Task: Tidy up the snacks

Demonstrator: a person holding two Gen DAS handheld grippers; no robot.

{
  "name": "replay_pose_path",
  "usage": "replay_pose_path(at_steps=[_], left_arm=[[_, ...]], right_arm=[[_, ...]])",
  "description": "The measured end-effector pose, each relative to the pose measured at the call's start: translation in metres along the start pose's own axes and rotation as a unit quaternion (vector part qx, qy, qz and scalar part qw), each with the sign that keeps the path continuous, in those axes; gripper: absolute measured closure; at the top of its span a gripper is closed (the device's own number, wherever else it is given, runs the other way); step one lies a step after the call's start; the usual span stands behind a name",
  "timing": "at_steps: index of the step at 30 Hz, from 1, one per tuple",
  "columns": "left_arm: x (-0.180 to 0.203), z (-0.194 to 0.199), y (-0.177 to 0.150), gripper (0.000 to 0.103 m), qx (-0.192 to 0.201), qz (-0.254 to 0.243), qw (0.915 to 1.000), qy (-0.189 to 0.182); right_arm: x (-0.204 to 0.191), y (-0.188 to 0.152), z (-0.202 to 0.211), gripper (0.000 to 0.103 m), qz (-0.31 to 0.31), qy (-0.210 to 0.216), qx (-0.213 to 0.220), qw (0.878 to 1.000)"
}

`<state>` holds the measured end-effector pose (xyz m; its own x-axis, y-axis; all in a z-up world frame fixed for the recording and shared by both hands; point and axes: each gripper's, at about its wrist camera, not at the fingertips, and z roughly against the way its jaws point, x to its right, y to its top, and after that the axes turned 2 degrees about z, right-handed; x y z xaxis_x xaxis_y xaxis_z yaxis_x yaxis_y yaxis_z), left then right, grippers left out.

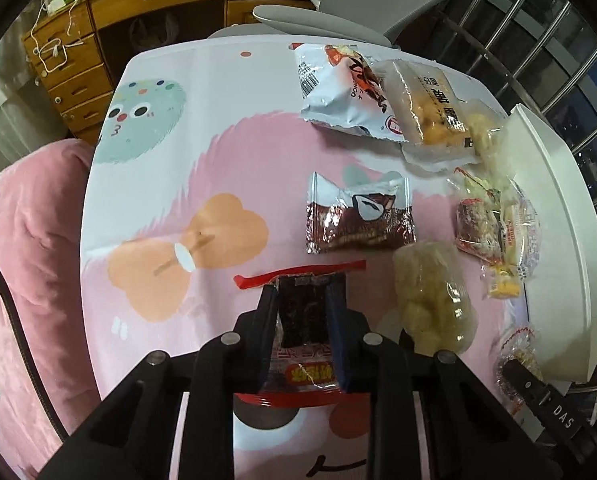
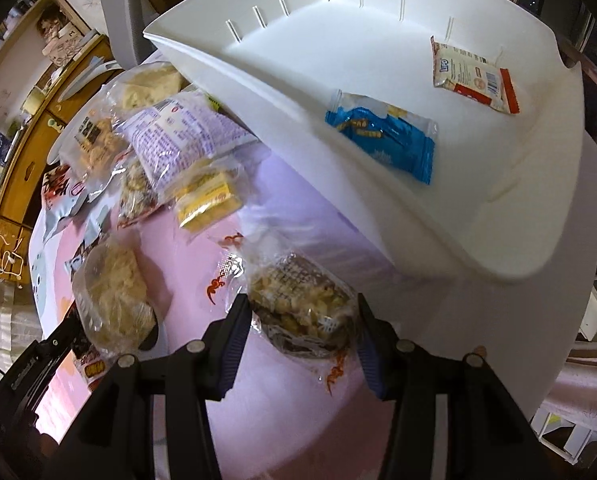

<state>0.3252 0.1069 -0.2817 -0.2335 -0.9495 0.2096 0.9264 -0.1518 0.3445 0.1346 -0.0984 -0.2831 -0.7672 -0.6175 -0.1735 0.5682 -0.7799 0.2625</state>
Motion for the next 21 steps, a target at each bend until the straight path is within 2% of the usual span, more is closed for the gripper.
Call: replay_pose_path(at_steps=[4, 6, 7, 10, 13, 18, 21], left_arm=[[-0.001, 0.002, -0.005, 0.083, 0.000, 0.001, 1.0000, 0.003], [0.001, 0.003, -0.005, 0.078, -0.003, -0.004, 0.9999, 0.012], [0.002, 0.001, -0.006, 0.070, -0.011, -0.009, 0.9998, 0.014], [0.005, -0.003, -0.008, 0.067, -0.033, -0.017, 0.9992, 0.011], [0.006, -0.004, -0.010, 0.056, -0.035, -0.021, 0.9990, 0.019], [0.002, -0.006, -0.007, 0.055, -0.036, -0.020, 0.9991, 0.015], [-0.001, -0.006, -0.001, 0.050, -0.030, -0.015, 0.9994, 0.012]], right_arm=[[0.006, -0.012, 0.007, 0.053, 0.006, 0.010, 0.001, 1.000], [0.007, -0.017, 0.013, 0.053, 0.013, 0.017, 0.005, 1.000], [0.007, -0.019, 0.015, 0.053, 0.016, 0.019, 0.007, 1.000], [0.011, -0.024, 0.022, 0.053, 0.020, 0.023, 0.014, 0.999], [0.014, -0.030, 0.029, 0.053, 0.024, 0.029, 0.025, 0.999], [0.015, -0.034, 0.039, 0.053, 0.034, 0.031, 0.039, 0.998], [0.016, -0.039, 0.046, 0.053, 0.039, 0.031, 0.047, 0.998]])
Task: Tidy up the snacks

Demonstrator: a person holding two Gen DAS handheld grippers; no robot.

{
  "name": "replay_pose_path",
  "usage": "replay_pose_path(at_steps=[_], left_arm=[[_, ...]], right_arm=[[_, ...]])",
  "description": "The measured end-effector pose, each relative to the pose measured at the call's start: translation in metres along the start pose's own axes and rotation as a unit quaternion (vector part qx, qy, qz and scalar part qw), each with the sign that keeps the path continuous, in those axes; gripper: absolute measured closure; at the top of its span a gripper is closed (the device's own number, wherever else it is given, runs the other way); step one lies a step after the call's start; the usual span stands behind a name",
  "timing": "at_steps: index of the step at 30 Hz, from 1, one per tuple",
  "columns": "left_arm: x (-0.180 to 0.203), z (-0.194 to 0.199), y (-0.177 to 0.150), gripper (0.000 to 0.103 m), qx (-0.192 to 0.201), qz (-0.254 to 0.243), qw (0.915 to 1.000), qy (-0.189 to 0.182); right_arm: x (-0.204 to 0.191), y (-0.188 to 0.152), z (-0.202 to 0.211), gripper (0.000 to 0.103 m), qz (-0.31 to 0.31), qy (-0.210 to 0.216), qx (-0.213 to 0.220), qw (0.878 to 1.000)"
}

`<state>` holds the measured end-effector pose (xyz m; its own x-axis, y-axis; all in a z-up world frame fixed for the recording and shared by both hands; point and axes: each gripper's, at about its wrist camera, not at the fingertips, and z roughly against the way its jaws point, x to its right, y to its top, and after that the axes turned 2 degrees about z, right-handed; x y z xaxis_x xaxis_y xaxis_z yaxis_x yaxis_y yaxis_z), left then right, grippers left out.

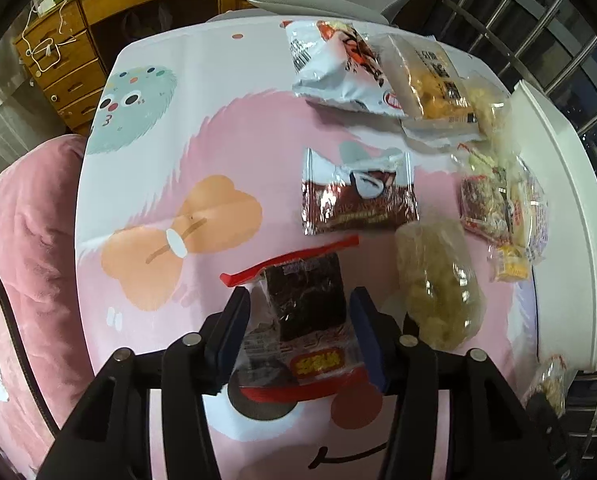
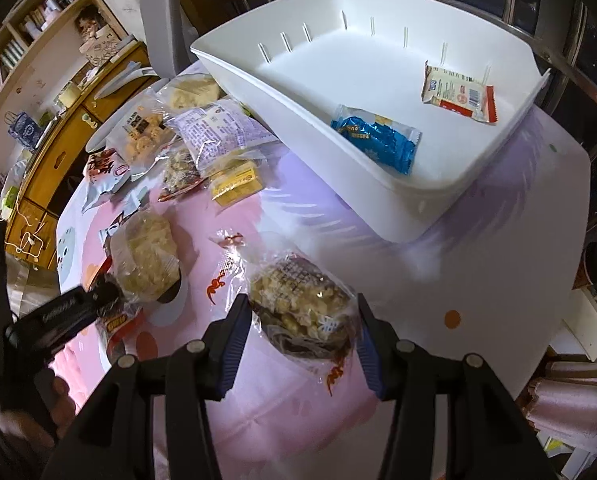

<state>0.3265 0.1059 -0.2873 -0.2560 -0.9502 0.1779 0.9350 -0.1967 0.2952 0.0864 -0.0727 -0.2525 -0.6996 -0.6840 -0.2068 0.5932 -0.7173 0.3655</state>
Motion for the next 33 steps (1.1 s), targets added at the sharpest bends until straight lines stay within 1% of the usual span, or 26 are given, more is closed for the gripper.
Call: replay_pose_path(at_steps=[6, 8, 10, 11, 12, 16, 19, 25, 28, 33], left_arm=[[-0.002, -0.003, 0.011, 0.049, 0.006, 0.006, 0.9999, -0.012], [-0.005, -0.007, 0.013, 0.050, 0.004, 0.013, 0.9999, 0.000], [-0.008, -0.009, 0.014, 0.055, 0.001, 0.025, 0.9997, 0.000], [-0.008, -0.010, 0.015, 0.061, -0.001, 0.031, 0.9995, -0.009], [-0.009, -0.010, 0.014, 0.061, -0.002, 0.033, 0.9994, -0.013], [-0.008, -0.009, 0.008, 0.062, -0.004, 0.025, 0.9996, -0.011], [-0.009, -0.006, 0.000, 0.062, -0.009, 0.029, 0.9995, -0.011], [-0.016, 0.004, -0.024, 0.062, -0.012, 0.051, 0.9986, 0.004], [-0.017, 0.014, -0.038, 0.062, -0.016, 0.063, 0.9977, 0.019], [-0.017, 0.043, -0.068, 0.062, -0.014, 0.102, 0.9942, 0.032]], right_arm=[[-0.003, -0.004, 0.012, 0.053, 0.005, -0.012, 0.015, 1.000], [-0.002, -0.006, 0.016, 0.053, 0.009, -0.015, 0.021, 1.000], [-0.003, -0.007, 0.021, 0.053, 0.016, -0.020, 0.027, 0.999], [-0.004, -0.007, 0.021, 0.053, 0.020, -0.022, 0.028, 0.999], [-0.006, -0.006, 0.023, 0.053, 0.027, -0.023, 0.029, 0.999], [-0.013, -0.004, 0.024, 0.053, 0.050, -0.022, 0.024, 0.998], [-0.019, 0.000, 0.024, 0.053, 0.074, -0.017, 0.019, 0.997], [-0.033, 0.010, 0.017, 0.053, 0.135, 0.013, -0.002, 0.991], [-0.038, 0.014, 0.014, 0.053, 0.175, 0.036, -0.015, 0.984], [-0.041, 0.020, 0.016, 0.053, 0.236, 0.094, -0.037, 0.967]])
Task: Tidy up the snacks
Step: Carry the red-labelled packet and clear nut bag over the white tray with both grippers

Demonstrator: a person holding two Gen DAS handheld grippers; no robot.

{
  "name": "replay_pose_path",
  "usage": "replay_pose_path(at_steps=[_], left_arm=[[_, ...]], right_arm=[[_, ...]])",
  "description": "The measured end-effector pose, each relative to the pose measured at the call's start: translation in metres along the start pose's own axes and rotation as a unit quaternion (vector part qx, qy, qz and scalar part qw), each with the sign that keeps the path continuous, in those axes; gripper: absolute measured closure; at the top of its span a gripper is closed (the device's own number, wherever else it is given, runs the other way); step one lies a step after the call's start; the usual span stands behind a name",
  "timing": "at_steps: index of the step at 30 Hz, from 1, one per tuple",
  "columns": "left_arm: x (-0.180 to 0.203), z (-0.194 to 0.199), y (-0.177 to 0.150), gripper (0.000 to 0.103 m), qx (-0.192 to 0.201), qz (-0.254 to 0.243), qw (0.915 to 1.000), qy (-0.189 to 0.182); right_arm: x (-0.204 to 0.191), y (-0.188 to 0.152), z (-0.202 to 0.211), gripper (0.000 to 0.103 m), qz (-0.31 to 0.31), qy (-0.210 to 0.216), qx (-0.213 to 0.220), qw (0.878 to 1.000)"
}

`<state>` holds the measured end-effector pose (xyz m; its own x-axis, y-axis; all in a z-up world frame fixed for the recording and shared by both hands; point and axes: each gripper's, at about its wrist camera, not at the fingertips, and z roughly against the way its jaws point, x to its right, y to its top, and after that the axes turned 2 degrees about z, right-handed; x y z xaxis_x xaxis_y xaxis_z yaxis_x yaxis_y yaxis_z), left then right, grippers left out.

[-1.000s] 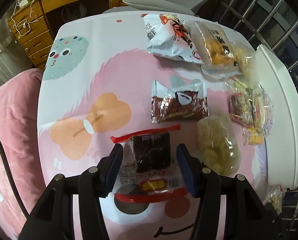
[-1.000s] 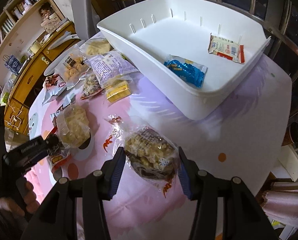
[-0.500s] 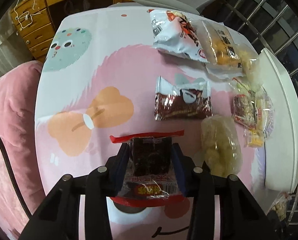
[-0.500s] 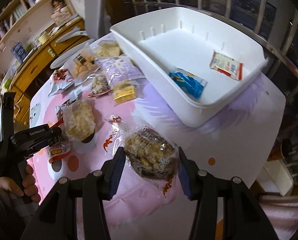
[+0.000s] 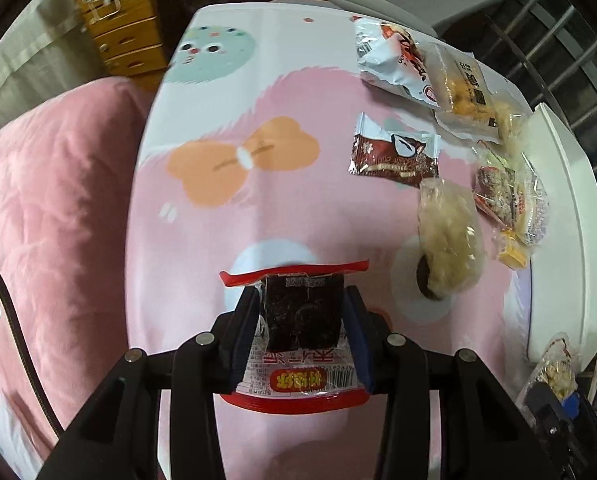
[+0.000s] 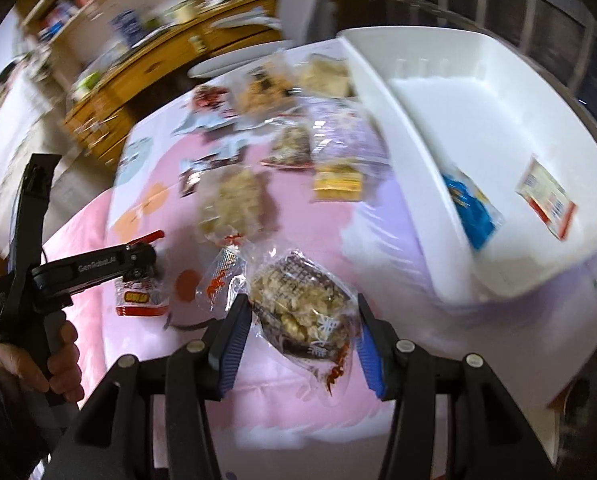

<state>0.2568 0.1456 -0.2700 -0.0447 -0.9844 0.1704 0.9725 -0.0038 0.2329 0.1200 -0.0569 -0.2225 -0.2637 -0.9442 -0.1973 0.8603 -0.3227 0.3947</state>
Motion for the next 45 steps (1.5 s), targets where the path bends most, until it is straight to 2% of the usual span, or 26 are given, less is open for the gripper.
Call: replay_pose_path(at_steps=[3, 9, 17, 21, 27, 34, 45], left_arm=[[0.004, 0.020, -0.016, 0.062, 0.006, 0.014, 0.9998, 0.010], [0.032, 0.056, -0.040, 0.062, 0.009, 0.025, 0.9996, 0.004], [0.094, 0.102, -0.060, 0.062, 0.026, 0.011, 0.9993, -0.024], [0.131, 0.114, -0.062, 0.062, 0.040, -0.011, 0.9986, -0.034], [0.186, 0.122, -0.058, 0.062, 0.059, -0.059, 0.9955, -0.044], [0.240, 0.125, -0.049, 0.062, 0.074, -0.099, 0.9901, -0.066], [0.313, 0.109, -0.035, 0.062, 0.073, -0.130, 0.9819, -0.117]], right_arm=[[0.000, 0.006, 0.007, 0.053, 0.046, 0.032, -0.004, 0.998], [0.008, 0.017, 0.029, 0.053, 0.120, 0.089, 0.004, 0.989], [0.034, 0.036, 0.066, 0.052, 0.200, 0.146, 0.040, 0.968], [0.053, 0.044, 0.079, 0.052, 0.219, 0.159, 0.054, 0.961], [0.093, 0.058, 0.100, 0.052, 0.234, 0.159, 0.084, 0.956], [0.141, 0.073, 0.121, 0.052, 0.231, 0.141, 0.116, 0.956], [0.195, 0.090, 0.126, 0.052, 0.220, 0.106, 0.126, 0.961]])
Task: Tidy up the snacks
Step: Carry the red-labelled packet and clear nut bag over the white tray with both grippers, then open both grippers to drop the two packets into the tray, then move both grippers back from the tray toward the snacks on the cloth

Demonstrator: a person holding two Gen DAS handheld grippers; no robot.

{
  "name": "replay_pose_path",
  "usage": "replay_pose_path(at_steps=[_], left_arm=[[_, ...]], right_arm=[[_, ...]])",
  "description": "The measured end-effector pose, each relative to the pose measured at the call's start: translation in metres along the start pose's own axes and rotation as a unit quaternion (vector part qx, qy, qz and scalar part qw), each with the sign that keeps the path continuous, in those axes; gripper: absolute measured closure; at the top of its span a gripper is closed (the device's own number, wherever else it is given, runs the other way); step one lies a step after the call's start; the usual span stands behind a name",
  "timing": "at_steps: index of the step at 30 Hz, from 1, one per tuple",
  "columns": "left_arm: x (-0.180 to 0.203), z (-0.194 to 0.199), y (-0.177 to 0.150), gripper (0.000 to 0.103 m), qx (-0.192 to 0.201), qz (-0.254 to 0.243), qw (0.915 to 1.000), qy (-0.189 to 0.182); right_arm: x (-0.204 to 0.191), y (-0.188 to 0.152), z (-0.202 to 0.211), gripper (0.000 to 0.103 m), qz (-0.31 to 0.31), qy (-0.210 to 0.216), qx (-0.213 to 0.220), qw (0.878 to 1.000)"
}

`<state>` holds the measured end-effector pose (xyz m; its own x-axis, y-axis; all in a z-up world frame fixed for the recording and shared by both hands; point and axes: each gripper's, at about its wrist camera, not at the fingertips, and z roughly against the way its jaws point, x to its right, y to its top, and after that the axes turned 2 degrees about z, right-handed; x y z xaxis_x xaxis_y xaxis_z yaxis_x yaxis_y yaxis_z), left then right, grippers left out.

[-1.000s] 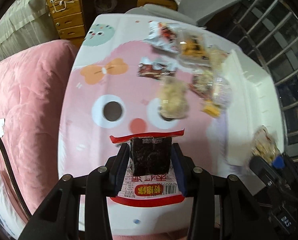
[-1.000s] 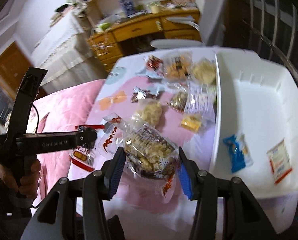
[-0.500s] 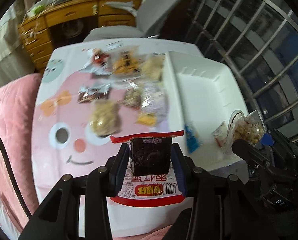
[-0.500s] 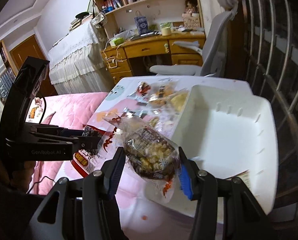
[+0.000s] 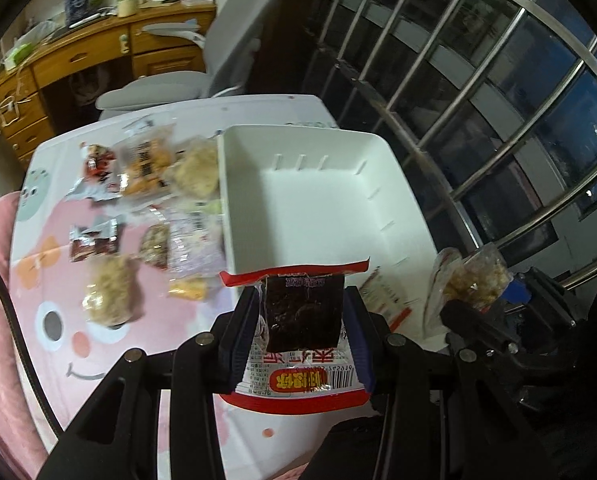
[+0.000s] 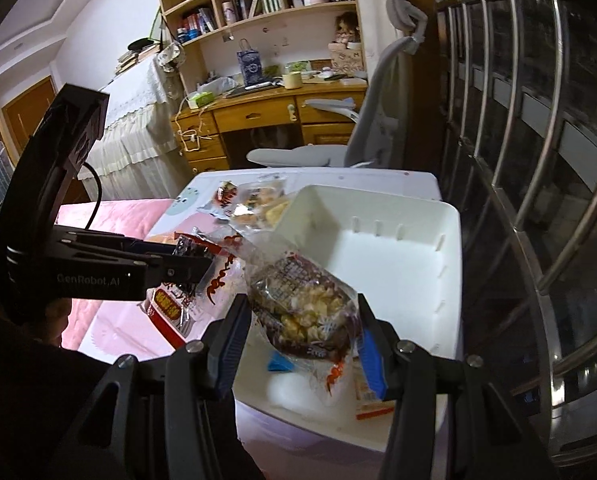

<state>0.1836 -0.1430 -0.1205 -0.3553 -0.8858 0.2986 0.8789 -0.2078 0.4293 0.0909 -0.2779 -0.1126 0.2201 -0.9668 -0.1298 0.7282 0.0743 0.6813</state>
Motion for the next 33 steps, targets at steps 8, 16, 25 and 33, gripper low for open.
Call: replay_pose_path(at_steps=[8, 16, 25, 33], left_arm=[[0.015, -0.020, 0.002, 0.034, -0.018, -0.007, 0.9998, -0.003], [0.003, -0.018, -0.002, 0.022, -0.032, 0.010, 0.9991, 0.024], [-0.024, 0.005, -0.026, 0.018, -0.033, 0.029, 0.9979, 0.049], [-0.065, 0.032, -0.045, 0.018, -0.017, 0.056, 0.9973, 0.043]], right_arm=[[0.022, -0.008, -0.005, 0.049, -0.023, -0.021, -0.026, 0.999], [0.022, -0.009, -0.007, 0.043, -0.034, -0.020, -0.035, 0.999], [0.002, -0.007, -0.018, 0.038, -0.039, -0.001, -0.049, 0.998], [-0.028, -0.004, -0.029, 0.038, -0.049, 0.007, -0.063, 0.997]])
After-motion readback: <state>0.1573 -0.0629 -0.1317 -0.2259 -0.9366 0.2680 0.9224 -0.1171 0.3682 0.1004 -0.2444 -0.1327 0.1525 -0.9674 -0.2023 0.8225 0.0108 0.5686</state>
